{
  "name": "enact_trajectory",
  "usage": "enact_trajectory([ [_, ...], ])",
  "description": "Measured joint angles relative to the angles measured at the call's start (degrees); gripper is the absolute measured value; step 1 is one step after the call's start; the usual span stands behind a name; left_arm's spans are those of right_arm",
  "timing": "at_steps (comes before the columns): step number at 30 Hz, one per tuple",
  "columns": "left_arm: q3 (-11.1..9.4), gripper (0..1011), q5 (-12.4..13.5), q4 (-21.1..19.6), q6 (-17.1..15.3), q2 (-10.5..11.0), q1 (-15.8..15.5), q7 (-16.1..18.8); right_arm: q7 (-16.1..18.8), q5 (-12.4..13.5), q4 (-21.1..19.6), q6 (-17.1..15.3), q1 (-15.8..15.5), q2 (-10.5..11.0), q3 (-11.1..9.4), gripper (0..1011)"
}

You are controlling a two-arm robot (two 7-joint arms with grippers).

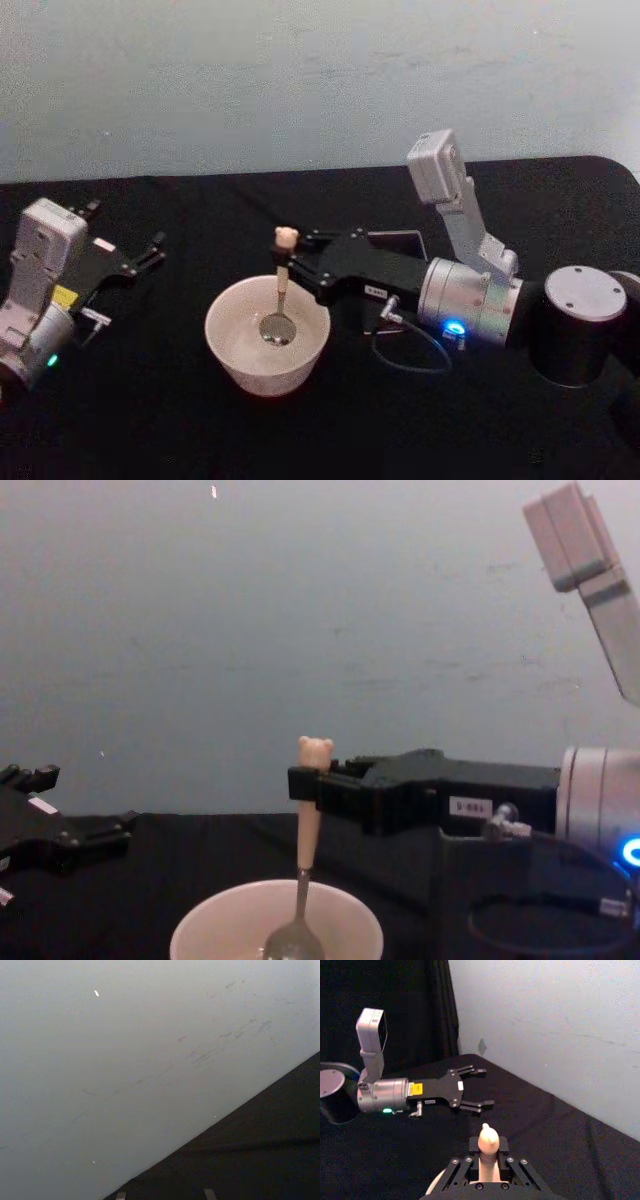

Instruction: Pick up the stirring spoon with one hand, stir inside the cup, then place it back in its original position.

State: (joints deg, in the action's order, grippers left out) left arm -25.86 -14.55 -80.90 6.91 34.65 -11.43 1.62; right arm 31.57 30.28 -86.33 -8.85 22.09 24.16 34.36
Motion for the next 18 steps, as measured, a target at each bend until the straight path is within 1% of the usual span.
enact_trajectory([
  [8, 0.0, 1002, 0.0, 0.0, 0.0, 0.0, 0.0, 0.0, -2.27, 0.88, -0.71, -0.98, 0.46, -0.38, -1.45, 211],
  [14, 0.0, 1001, 0.0, 0.0, 0.0, 0.0, 0.0, 0.0, -4.53, 2.62, -2.06, -2.06, 0.83, -0.84, -3.57, 211],
  [18, 0.0, 1001, 0.0, 0.0, 0.0, 0.0, 0.0, 0.0, -5.35, 3.54, -2.93, -2.49, 0.85, -0.84, -4.45, 211],
])
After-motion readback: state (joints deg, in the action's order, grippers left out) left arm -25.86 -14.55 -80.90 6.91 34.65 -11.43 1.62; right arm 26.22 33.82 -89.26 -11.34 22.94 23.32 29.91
